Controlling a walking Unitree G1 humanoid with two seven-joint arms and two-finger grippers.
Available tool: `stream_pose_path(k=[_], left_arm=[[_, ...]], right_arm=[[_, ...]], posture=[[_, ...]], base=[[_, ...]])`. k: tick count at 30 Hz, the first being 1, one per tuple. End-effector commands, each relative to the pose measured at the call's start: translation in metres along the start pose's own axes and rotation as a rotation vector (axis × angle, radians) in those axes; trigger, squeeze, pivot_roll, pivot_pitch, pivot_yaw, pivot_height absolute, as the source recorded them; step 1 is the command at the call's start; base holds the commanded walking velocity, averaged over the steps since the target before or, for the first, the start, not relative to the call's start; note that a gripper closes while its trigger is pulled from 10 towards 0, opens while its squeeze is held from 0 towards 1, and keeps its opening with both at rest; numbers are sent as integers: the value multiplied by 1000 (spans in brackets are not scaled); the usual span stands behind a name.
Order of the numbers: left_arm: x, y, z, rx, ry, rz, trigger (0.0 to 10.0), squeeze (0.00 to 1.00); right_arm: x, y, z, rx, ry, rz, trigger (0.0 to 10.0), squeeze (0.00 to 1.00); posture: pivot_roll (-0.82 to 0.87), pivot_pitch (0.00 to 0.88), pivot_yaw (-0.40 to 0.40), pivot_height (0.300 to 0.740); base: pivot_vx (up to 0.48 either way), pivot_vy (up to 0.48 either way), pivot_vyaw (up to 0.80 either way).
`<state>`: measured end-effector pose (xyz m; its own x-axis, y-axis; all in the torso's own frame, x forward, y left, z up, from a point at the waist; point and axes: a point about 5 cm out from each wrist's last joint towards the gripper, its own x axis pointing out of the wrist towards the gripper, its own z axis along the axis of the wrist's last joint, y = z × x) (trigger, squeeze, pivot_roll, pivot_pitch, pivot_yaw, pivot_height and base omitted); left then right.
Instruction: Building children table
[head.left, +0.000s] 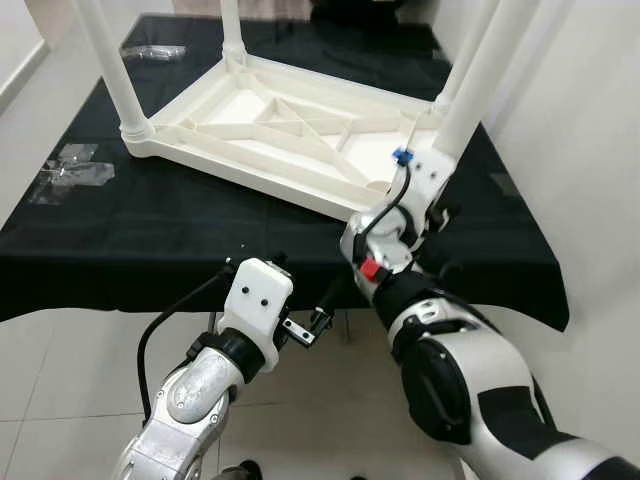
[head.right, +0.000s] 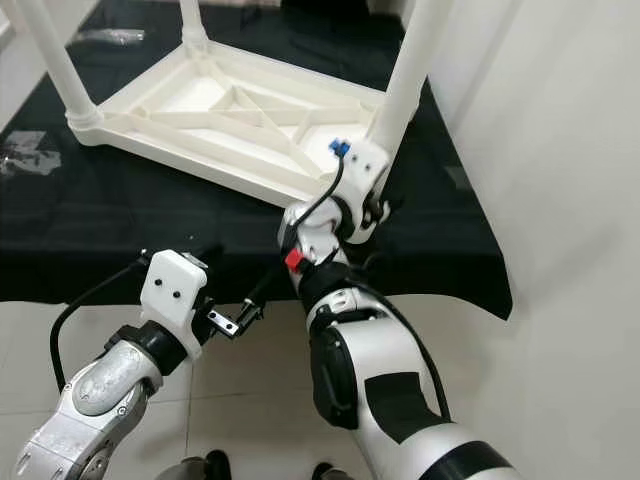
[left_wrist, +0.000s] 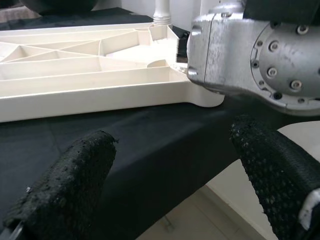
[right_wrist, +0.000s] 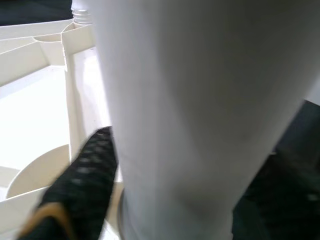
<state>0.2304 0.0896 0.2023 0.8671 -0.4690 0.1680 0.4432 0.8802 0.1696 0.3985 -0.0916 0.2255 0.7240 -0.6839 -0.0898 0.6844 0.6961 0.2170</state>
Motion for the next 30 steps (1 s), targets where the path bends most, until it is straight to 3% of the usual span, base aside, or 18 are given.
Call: stream_pose_path(k=[1, 2, 10, 24, 30], left_arm=[[-1, -4, -4, -7, 16, -7, 10000, 0], [-1, -4, -5, -10, 18, -7, 10000, 0], [-2, -3, -8, -9, 24, -6, 10000, 0], [0, -3, -9, -7, 16, -18, 10000, 0], [2, -1, -10, -3, 11, -16, 10000, 0]], right_arm=[[0, 1, 1, 9, 5, 7, 10000, 1000], [-1, 2, 2, 9, 2, 22, 10000, 0], [-5, 11, 8, -15, -62, 138, 10000, 0], [-12, 12, 2, -42, -132, 293, 10000, 0], [-10, -3, -6, -61, -146, 329, 10000, 0]], posture=[[125, 211, -68, 740], [125, 211, -68, 740], [118, 195, -66, 740], [108, 166, -55, 740], [101, 148, -50, 740]], base=[[0, 0, 0], [0, 0, 0], [0, 0, 0], [0, 0, 0], [0, 0, 0]])
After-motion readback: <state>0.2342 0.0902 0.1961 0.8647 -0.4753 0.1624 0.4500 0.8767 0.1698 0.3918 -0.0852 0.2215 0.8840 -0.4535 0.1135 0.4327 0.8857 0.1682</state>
